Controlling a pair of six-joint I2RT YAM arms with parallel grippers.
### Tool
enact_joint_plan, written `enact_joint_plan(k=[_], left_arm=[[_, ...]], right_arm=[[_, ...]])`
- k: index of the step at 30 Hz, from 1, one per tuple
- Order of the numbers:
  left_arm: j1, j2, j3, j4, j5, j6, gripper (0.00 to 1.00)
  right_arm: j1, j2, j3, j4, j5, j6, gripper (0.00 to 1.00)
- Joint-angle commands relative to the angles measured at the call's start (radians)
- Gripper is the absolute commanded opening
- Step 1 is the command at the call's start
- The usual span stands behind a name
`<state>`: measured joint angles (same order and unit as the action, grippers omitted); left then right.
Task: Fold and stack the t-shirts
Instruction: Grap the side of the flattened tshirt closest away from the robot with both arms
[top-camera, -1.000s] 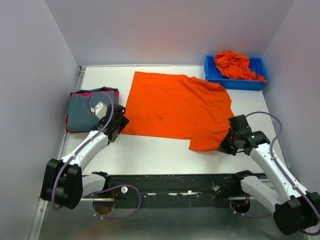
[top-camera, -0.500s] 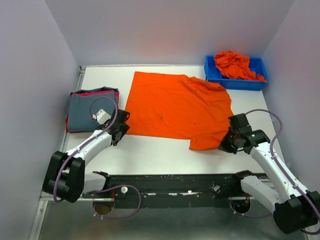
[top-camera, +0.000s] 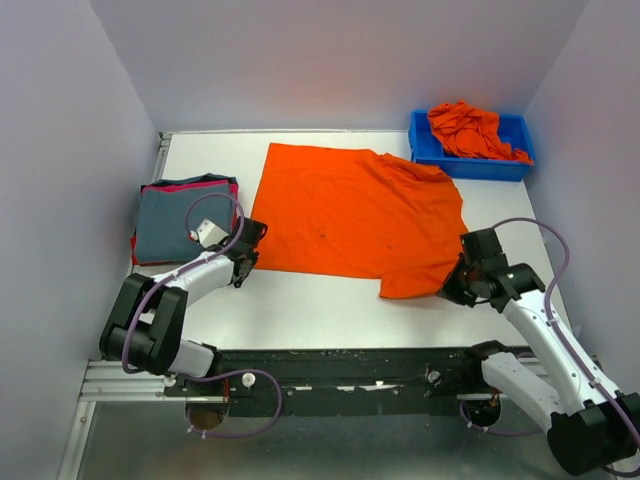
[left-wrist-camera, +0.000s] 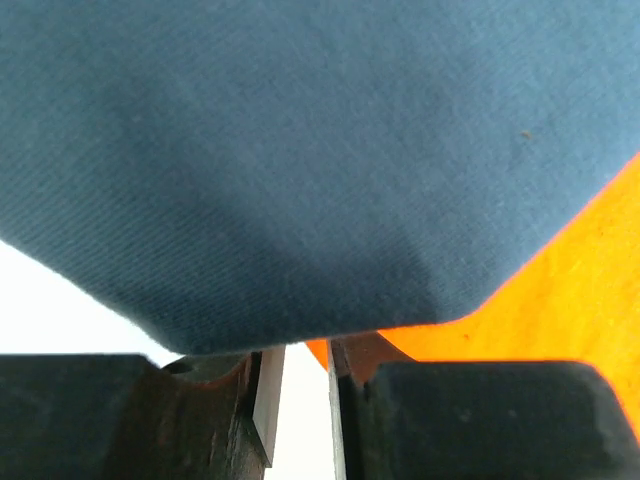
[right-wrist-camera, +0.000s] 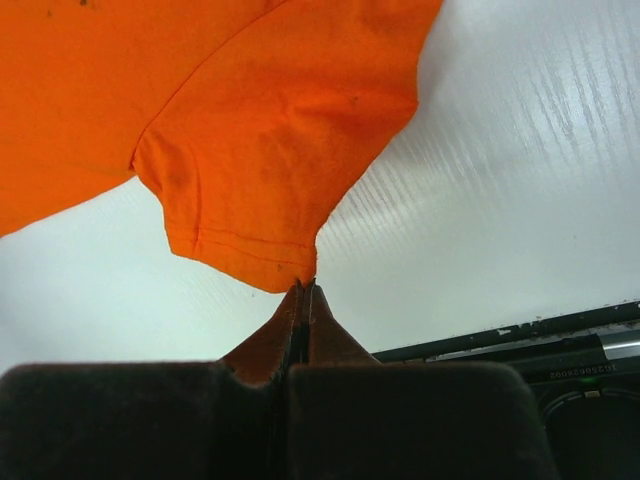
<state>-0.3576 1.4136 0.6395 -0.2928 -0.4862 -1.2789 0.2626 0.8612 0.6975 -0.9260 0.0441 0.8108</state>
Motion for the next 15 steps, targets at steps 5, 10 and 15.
enact_joint_plan(k=[5,10,15], left_arm=[[-0.006,0.039,-0.015,0.004,-0.026,-0.054,0.11],[-0.007,0.018,0.002,-0.015,-0.002,-0.033,0.0],[-0.007,0.005,0.049,-0.167,0.027,-0.059,0.0]], right_arm=[[0.006,-0.01,0.022,0.007,0.065,-0.027,0.01],[0.004,-0.001,0.049,0.015,0.073,-0.039,0.01],[0.004,0.027,0.137,0.01,0.134,-0.084,0.01]])
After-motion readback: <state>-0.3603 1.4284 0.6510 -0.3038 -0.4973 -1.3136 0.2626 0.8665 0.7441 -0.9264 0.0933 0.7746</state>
